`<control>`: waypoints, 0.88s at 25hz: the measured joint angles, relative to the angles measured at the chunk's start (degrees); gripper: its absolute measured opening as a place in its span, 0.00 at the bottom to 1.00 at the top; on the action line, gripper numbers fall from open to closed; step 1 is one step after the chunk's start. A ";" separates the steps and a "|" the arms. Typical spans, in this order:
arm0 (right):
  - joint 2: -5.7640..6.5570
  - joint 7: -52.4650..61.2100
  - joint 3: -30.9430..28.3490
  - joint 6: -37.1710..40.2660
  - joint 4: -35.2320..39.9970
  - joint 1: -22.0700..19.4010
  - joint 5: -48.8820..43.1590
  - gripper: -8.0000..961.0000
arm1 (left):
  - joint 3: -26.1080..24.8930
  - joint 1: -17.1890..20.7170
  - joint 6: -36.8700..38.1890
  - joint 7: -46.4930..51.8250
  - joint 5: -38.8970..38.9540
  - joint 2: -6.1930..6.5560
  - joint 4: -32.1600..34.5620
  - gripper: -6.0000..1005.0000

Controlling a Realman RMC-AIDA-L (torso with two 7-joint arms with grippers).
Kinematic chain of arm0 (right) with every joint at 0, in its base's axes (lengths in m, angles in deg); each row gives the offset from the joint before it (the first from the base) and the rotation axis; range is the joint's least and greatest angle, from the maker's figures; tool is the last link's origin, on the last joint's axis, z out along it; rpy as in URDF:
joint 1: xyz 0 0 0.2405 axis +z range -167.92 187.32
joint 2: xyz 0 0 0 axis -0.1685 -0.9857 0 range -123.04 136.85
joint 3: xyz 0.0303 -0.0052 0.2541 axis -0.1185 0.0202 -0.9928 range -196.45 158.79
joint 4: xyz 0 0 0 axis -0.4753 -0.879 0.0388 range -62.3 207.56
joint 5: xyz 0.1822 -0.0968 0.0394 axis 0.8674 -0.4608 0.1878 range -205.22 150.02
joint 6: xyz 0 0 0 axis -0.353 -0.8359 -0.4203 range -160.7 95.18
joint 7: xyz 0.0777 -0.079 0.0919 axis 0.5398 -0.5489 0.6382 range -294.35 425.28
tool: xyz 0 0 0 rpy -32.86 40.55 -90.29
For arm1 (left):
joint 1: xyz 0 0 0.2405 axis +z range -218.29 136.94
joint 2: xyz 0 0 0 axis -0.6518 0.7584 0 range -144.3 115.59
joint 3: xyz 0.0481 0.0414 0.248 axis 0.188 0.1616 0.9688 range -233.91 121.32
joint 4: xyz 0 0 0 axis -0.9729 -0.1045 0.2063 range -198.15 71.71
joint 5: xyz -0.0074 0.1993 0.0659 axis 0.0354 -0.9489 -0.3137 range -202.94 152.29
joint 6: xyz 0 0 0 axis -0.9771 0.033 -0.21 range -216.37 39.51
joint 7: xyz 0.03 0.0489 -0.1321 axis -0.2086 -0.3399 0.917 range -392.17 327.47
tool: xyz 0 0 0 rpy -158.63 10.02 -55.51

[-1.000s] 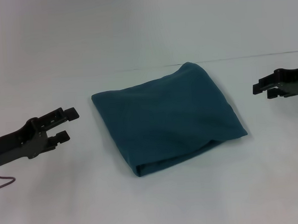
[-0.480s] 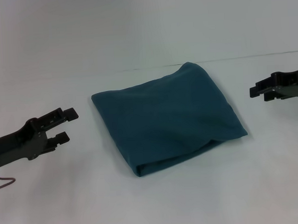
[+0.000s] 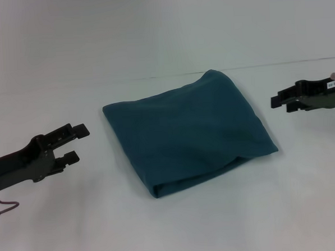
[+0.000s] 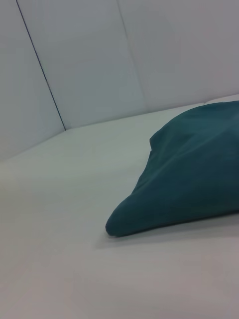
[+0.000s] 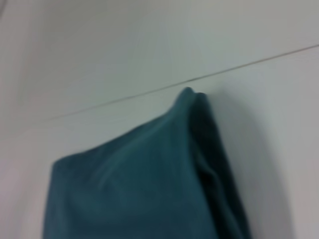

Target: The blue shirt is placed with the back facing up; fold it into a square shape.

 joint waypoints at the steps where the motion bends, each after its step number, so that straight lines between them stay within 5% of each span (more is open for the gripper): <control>1: -0.11 0.01 -0.01 0.01 -0.18 -0.02 0.90 0.52 | -0.01 -0.04 -0.04 -0.10 -0.02 -0.04 0.00 0.96; 14: -0.41 0.25 0.32 0.57 -0.64 0.43 4.71 0.53 | -0.21 -0.32 -0.08 1.52 -0.18 0.29 0.00 0.96; 22: 1.43 1.51 0.75 4.35 -0.41 1.87 3.66 0.53 | 1.37 -0.74 0.13 6.79 -1.70 0.05 -0.84 0.96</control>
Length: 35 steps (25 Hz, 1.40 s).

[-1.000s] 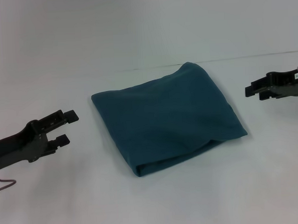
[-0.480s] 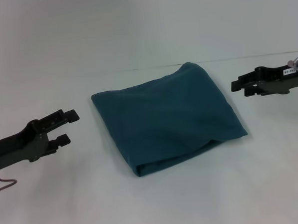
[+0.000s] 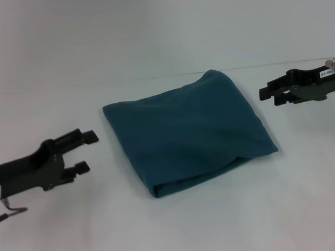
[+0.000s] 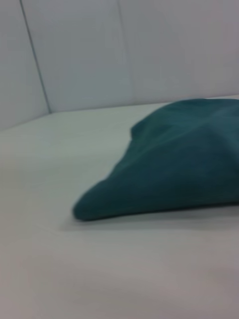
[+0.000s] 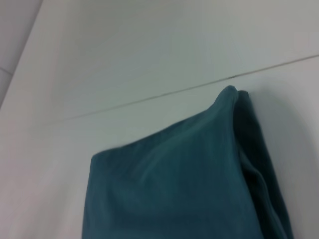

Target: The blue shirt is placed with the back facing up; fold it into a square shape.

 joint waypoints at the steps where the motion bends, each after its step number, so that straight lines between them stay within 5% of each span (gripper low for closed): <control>1: 0.17 0.25 0.01 0.48 0.15 0.20 -0.61 0.53 | 0.59 0.00 0.01 0.40 -0.01 -0.05 -0.23 0.96; 19: 0.85 1.26 -0.40 2.86 1.15 1.51 -3.15 0.54 | 13.54 -4.82 -5.18 3.32 -0.18 -2.43 -8.09 0.96; 35: 0.61 0.95 -0.39 2.85 0.95 1.49 -2.96 0.54 | 14.51 -8.20 -15.72 3.23 0.02 -3.58 -12.87 0.96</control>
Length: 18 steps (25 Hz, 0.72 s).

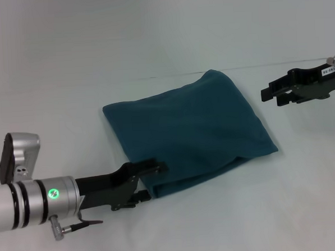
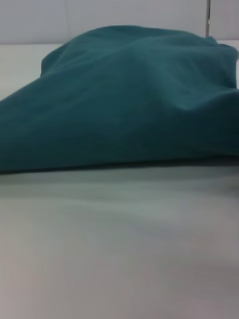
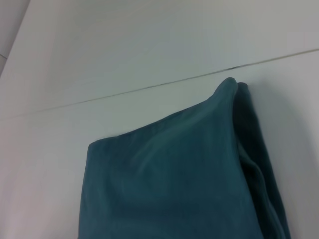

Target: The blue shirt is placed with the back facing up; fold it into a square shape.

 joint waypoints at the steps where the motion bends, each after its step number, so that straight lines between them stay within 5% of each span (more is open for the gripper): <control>1: -0.01 -0.02 0.00 0.00 -0.01 0.00 0.00 0.54 | 0.02 -0.28 -0.34 -0.11 -0.02 -0.01 -0.25 0.96; 15: 0.03 -0.31 -0.36 0.07 -0.15 -0.25 -0.01 0.54 | 2.16 -1.44 -2.72 -0.67 0.26 0.08 -1.23 0.87; 18: 0.10 -0.31 -0.36 0.05 -0.20 -0.47 -0.01 0.54 | 2.12 -1.17 -2.73 -0.68 0.29 0.08 -1.23 0.74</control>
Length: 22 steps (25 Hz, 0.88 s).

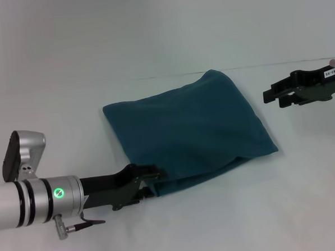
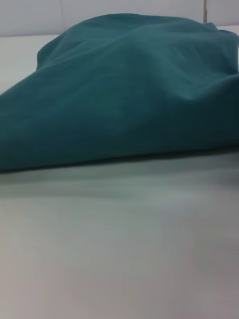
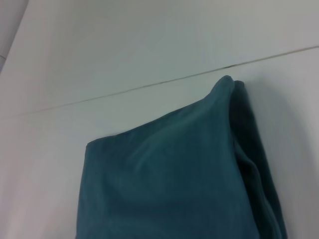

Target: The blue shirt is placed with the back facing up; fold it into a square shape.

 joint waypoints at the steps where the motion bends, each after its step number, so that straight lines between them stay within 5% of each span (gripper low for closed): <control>1: 0.02 0.00 -0.01 -0.02 -0.02 -0.04 0.00 0.54 | -0.01 0.03 -0.03 -0.01 0.01 0.00 0.00 0.70; 8: 0.05 0.01 -0.15 -0.02 -0.04 -0.05 0.04 0.54 | -0.01 0.11 -0.23 -0.03 0.05 -0.01 -0.10 0.44; 22: 0.14 0.02 -0.17 -0.02 -0.03 -0.14 0.09 0.54 | 0.23 0.82 1.12 -0.47 -0.34 -0.04 0.05 0.09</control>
